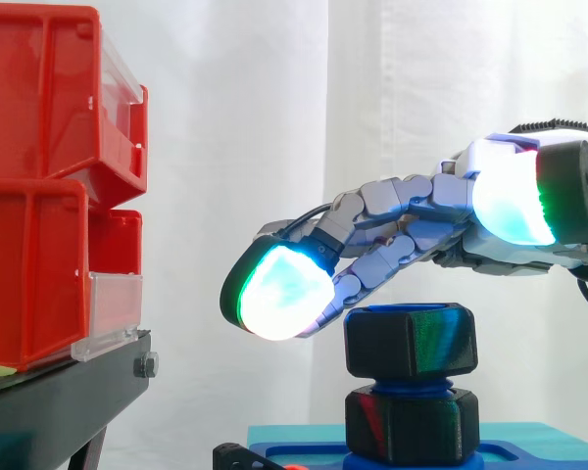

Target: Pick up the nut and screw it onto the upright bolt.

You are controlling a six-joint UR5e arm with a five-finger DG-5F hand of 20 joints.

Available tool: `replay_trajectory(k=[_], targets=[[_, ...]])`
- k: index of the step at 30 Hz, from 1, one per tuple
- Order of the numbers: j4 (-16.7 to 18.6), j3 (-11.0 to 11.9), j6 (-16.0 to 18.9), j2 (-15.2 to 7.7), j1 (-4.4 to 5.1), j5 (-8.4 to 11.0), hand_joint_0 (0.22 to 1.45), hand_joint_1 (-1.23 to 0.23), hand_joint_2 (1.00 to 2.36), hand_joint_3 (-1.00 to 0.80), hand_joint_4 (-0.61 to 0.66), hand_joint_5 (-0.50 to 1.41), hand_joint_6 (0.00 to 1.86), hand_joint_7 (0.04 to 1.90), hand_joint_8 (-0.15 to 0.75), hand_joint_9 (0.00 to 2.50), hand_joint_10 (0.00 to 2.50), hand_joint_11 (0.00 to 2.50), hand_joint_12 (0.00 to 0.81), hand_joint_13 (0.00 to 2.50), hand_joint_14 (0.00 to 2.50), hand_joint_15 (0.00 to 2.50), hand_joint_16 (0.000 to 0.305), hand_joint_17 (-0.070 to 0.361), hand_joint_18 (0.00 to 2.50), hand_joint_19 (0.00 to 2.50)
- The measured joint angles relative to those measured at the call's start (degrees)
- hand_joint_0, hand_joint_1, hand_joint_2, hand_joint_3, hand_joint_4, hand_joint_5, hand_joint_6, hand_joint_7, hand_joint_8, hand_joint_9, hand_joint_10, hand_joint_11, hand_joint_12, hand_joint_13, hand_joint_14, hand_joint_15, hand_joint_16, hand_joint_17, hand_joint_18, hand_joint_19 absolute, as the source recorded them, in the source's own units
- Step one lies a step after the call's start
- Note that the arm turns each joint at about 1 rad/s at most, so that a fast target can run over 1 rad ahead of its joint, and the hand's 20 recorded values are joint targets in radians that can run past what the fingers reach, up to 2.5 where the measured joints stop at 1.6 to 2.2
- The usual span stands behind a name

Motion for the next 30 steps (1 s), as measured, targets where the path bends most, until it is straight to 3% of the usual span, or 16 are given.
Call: replay_trajectory(k=[22, 30], targets=[[-0.83, -0.02, -0.02, 0.01, -0.75, -0.37, 0.48, -0.15, 1.0, -0.5, 0.24, -0.1, 0.5, 1.1, 0.263, 0.52, 0.0, 0.0, 0.247, 0.23, 0.0, 0.0, 0.026, 0.057, 0.0, 0.0], [-0.58, -0.02, -0.01, 0.01, -1.75, -0.76, 0.49, -0.16, 1.0, -0.5, 0.21, -0.08, 0.5, 1.24, 0.267, 0.54, 0.0, 0.0, 0.243, 0.24, 0.0, 0.0, 0.025, 0.056, 0.0, 0.0]])
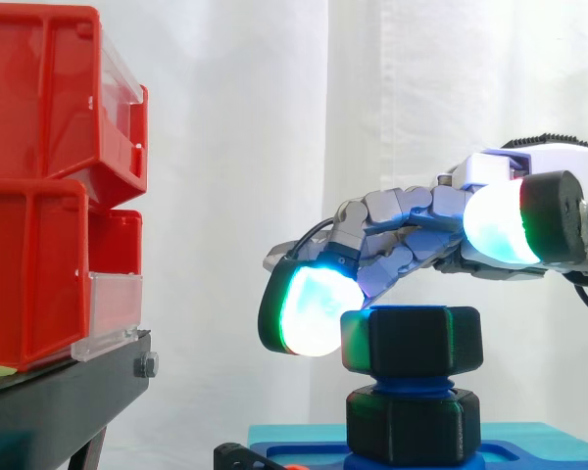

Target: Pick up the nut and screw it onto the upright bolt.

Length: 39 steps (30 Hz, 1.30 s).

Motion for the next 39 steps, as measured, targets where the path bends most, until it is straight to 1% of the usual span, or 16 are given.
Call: replay_trajectory(k=[2, 5, 10, 18, 21, 23, 24, 25, 26, 27, 28, 29, 30, 32, 35, 39], targets=[[0.09, 0.01, 0.0, 0.0, -0.29, -0.2, 0.49, -0.16, 1.0, -0.5, 0.2, -0.07, 0.5, 1.31, 0.267, 0.54, 0.0, 0.0, 0.241, 0.25, 0.0, 0.0, 0.025, 0.056, 0.0, 0.0], [0.31, 0.01, -0.01, 0.0, -0.76, -0.66, 0.49, -0.16, 1.0, -0.5, 0.2, -0.07, 0.5, 1.36, 0.268, 0.55, 0.0, 0.0, 0.239, 0.25, 0.0, 0.0, 0.024, 0.055, 0.0, 0.0], [0.85, 0.01, -0.01, 0.0, -1.77, -2.17, 0.49, -0.17, 1.0, -0.5, 0.2, -0.05, 0.5, 1.46, 0.268, 0.59, 0.0, 0.0, 0.234, 0.28, 0.0, 0.0, 0.023, 0.052, 0.0, 0.0], [1.59, 0.01, -0.14, 0.0, -3.17, -3.64, 0.5, -0.19, 1.0, -0.5, 0.21, -0.02, 0.55, 1.38, 0.279, 0.74, 0.0, 0.0, 0.216, 0.34, 0.0, 0.0, 0.021, 0.047, 0.0, 0.0], [1.7, 0.01, -0.4, 0.0, -3.51, -3.99, 0.51, -0.19, 1.0, -0.5, 0.21, -0.01, 0.55, 1.39, 0.274, 0.79, 0.0, 0.0, 0.209, 0.37, 0.0, 0.0, 0.02, 0.044, 0.01, 0.0], [1.86, 0.02, -0.51, 0.0, -3.68, -4.14, 0.51, -0.19, 1.0, -0.5, 0.21, -0.01, 0.5, 1.45, 0.276, 0.8, 0.0, 0.0, 0.21, 0.37, 0.0, 0.0, 0.019, 0.044, 0.01, 0.0], [2.03, 0.03, -0.55, 0.0, -3.78, -4.23, 0.5, -0.19, 1.0, -0.5, 0.22, -0.02, 0.5, 1.4, 0.277, 0.8, 0.0, 0.0, 0.214, 0.37, 0.0, 0.0, 0.02, 0.044, 0.01, 0.0], [2.17, 0.03, -0.58, 0.0, -3.84, -4.29, 0.5, -0.19, 1.0, -0.5, 0.23, -0.05, 0.5, 1.27, 0.271, 0.78, 0.0, 0.0, 0.224, 0.36, 0.0, 0.0, 0.021, 0.046, 0.0, 0.0], [2.34, 0.03, -0.59, 0.0, -3.91, -4.37, 0.5, -0.18, 1.0, -0.5, 0.24, -0.07, 0.5, 1.19, 0.27, 0.76, 0.0, 0.0, 0.229, 0.34, 0.0, 0.0, 0.021, 0.048, 0.0, 0.0], [2.53, 0.04, -0.6, 0.01, -3.97, -4.47, 0.5, -0.18, 1.0, -0.5, 0.24, -0.08, 0.5, 1.17, 0.267, 0.75, 0.0, 0.0, 0.232, 0.34, 0.0, 0.0, 0.022, 0.05, 0.0, 0.0], [2.86, 0.05, -0.61, 0.02, -4.08, -4.64, 0.49, -0.18, 1.0, -0.5, 0.26, -0.1, 0.5, 1.06, 0.259, 0.69, 0.0, 0.0, 0.245, 0.32, 0.0, 0.0, 0.023, 0.052, 0.0, 0.0], [3.13, 0.07, -0.61, 0.01, -4.16, -4.79, 0.49, -0.18, 1.0, -0.5, 0.26, -0.12, 0.5, 0.97, 0.254, 0.66, 0.0, 0.0, 0.252, 0.29, 0.0, 0.0, 0.025, 0.055, 0.0, 0.0], [3.56, 0.12, -0.6, 0.01, -4.27, -5.01, 0.49, -0.17, 1.0, -0.5, 0.25, -0.12, 0.5, 0.96, 0.252, 0.65, 0.0, 0.0, 0.253, 0.28, 0.0, 0.0, 0.025, 0.056, 0.0, 0.0], [4.16, 0.33, -0.57, 0.01, -4.44, -5.4, 0.48, -0.16, 1.0, -0.5, 0.21, -0.15, 0.5, 0.82, 0.234, 0.56, 0.0, 0.0, 0.27, 0.22, 0.0, 0.0, 0.029, 0.065, 0.0, 0.0], [4.84, 1.04, -0.55, 0.01, -4.64, -6.17, 0.47, -0.15, 1.0, -0.5, 0.19, -0.17, 0.5, 0.72, 0.219, 0.48, 0.0, 0.0, 0.284, 0.15, 0.0, 0.0, 0.033, 0.075, 0.0, 0.0], [5.26, 1.56, -0.58, 0.01, -4.49, -6.72, 0.47, -0.14, 1.0, -0.5, 0.17, -0.18, 0.5, 0.67, 0.208, 0.42, 0.0, 0.0, 0.291, 0.09, 0.0, 0.0, 0.036, 0.08, 0.0, 0.0]])
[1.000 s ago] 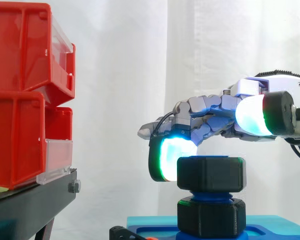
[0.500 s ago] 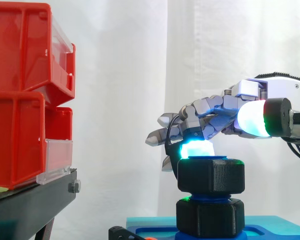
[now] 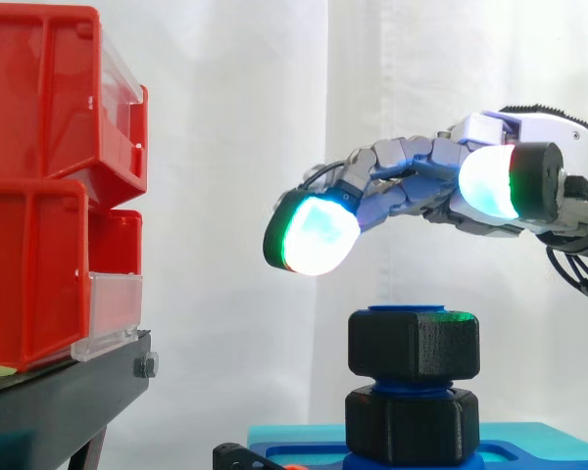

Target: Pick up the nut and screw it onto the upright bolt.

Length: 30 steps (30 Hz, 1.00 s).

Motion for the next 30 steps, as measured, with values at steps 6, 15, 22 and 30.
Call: replay_trajectory(k=[6, 15, 22, 30], targets=[[0.01, -0.35, 0.0, -0.03, 1.79, 1.54, 0.46, -0.12, 1.0, -0.5, 0.17, -0.18, 0.5, 0.65, 0.201, 0.36, 0.0, 0.0, 0.298, 0.06, 0.0, 0.0, 0.037, 0.082, 0.0, 0.0], [-0.44, -1.44, 0.04, -0.05, 4.0, 4.16, 0.46, -0.12, 1.0, -0.5, 0.18, -0.18, 0.5, 0.66, 0.204, 0.35, 0.0, 0.0, 0.299, 0.05, 0.0, 0.0, 0.037, 0.084, 0.0, 0.0], [-1.17, -1.47, -0.02, -0.07, 4.17, 4.26, 0.46, -0.13, 1.0, -0.5, 0.19, -0.17, 0.5, 0.74, 0.216, 0.37, 0.0, 0.0, 0.297, 0.06, 0.0, 0.0, 0.037, 0.082, 0.0, 0.0], [-2.04, -1.49, -0.12, -0.09, 3.94, 4.15, 0.47, -0.15, 1.0, -0.5, 0.23, -0.14, 0.5, 0.88, 0.238, 0.44, 0.0, 0.0, 0.282, 0.1, 0.0, 0.0, 0.033, 0.075, 0.0, 0.0]])
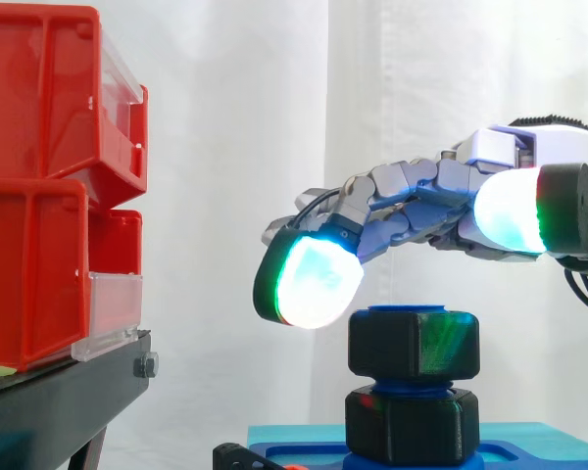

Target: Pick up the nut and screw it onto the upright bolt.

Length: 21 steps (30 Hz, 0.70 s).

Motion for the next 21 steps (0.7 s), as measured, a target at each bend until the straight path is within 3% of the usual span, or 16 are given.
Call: replay_trajectory(k=[14, 21], targets=[[-0.76, 0.01, -0.1, 0.04, -0.53, -0.17, 0.48, -0.19, 1.0, -0.5, 0.24, -0.1, 0.5, 1.15, 0.253, 0.5, 0.0, 0.0, 0.268, 0.17, 0.0, 0.0, 0.03, 0.066, 0.0, 0.0], [-0.78, 0.0, -0.49, 0.03, -1.47, -0.51, 0.49, -0.22, 1.0, -0.5, 0.22, -0.07, 0.5, 1.31, 0.262, 0.57, 0.0, 0.0, 0.257, 0.22, 0.0, 0.0, 0.027, 0.06, 0.0, 0.0]])
